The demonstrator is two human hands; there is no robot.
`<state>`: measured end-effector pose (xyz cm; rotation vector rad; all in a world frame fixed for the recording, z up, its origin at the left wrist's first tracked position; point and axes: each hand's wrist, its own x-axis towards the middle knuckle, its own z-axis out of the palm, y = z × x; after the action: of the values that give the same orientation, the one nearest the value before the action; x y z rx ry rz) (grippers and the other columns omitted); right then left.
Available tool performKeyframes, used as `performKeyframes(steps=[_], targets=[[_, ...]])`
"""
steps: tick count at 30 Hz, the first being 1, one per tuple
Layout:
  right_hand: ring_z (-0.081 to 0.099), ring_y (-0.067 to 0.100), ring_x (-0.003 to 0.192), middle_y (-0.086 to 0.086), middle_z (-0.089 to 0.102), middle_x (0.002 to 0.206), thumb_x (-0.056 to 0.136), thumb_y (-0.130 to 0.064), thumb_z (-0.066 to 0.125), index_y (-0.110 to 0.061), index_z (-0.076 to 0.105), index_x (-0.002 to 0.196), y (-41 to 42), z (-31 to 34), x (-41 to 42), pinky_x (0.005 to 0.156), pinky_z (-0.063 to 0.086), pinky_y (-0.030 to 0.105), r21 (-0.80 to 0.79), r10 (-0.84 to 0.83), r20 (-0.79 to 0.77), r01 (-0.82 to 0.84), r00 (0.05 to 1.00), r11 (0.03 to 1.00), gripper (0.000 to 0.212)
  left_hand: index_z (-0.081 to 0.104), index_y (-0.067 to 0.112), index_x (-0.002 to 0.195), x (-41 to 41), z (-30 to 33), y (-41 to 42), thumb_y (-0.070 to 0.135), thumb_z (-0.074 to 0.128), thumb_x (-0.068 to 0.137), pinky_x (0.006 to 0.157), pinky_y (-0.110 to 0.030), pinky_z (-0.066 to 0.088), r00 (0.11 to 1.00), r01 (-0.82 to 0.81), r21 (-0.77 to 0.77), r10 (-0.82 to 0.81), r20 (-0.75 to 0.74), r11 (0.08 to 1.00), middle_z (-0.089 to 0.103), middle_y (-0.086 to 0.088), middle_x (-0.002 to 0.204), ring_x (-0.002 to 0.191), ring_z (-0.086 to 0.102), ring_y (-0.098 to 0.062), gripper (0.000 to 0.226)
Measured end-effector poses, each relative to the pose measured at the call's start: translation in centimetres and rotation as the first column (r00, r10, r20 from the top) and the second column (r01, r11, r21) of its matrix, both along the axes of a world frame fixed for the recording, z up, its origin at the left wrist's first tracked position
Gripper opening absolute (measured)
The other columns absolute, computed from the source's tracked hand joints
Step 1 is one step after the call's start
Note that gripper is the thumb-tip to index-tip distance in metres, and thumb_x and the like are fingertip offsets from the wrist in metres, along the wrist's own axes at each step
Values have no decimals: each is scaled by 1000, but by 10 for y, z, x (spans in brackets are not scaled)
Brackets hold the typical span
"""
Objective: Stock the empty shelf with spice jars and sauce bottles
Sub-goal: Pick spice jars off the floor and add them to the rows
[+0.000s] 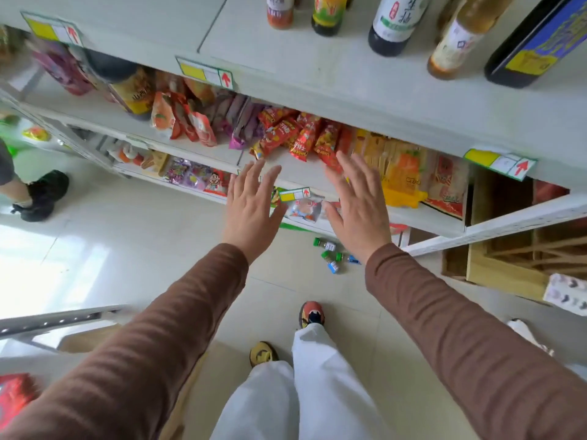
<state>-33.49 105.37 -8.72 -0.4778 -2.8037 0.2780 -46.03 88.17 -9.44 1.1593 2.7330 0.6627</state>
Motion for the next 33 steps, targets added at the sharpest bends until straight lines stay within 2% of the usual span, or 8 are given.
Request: performKeyframes(steps=[4,8,13,20,24,28,33], targets=[[29,31,148,6,35,159,93,-23,62,-17,46,146,3,-65,44,123,21,48,-84,-30,112,39,993,996,56,34,17,155,40,-64,-2,37,58,97,123,-49,16,997,30,-88,-24,77,996,25,-11,164,153,18,-33,65],[38,31,142,8,43,154,93,-19,63,-12,48,145,17,-141,86,122,25,42,-180,-65,211,104,975,978,54,30,20,156,81,-143,5,38,57,97,123,-46,15,980,12,-167,22,200,986,22,-9,165,152,17,-32,68],[44,34,132,12,52,144,91,-16,63,-9,51,141,46,-251,131,117,31,41,-268,-101,305,187,947,945,52,30,20,156,126,-258,24,39,59,96,124,-44,16,944,-25,-260,109,311,965,25,-10,164,152,19,-32,70],[45,34,128,13,55,138,93,-18,63,-10,49,143,83,-413,165,111,34,37,-336,-112,449,283,887,898,53,32,17,154,173,-423,60,38,59,96,118,-41,27,872,-65,-314,207,443,947,34,-10,157,144,31,-32,68],[45,32,127,11,54,138,94,-18,62,-12,48,143,108,-500,160,110,35,37,-347,-80,501,285,862,894,51,33,14,153,187,-510,89,35,60,96,115,-39,30,798,-108,-307,267,541,945,40,-12,152,137,38,-33,67],[45,33,128,13,52,139,94,-17,61,-12,48,143,136,-575,152,111,34,38,-342,-64,539,288,840,895,51,34,11,153,192,-588,122,33,62,96,114,-37,29,670,-202,-313,364,647,928,42,-14,150,138,38,-33,67],[43,33,131,12,50,142,93,-20,64,-14,44,146,164,-653,145,111,34,39,-311,-51,584,281,810,908,57,40,8,148,188,-668,161,35,65,94,109,-37,38,566,-280,-338,439,698,899,49,-15,146,134,47,-31,65]])
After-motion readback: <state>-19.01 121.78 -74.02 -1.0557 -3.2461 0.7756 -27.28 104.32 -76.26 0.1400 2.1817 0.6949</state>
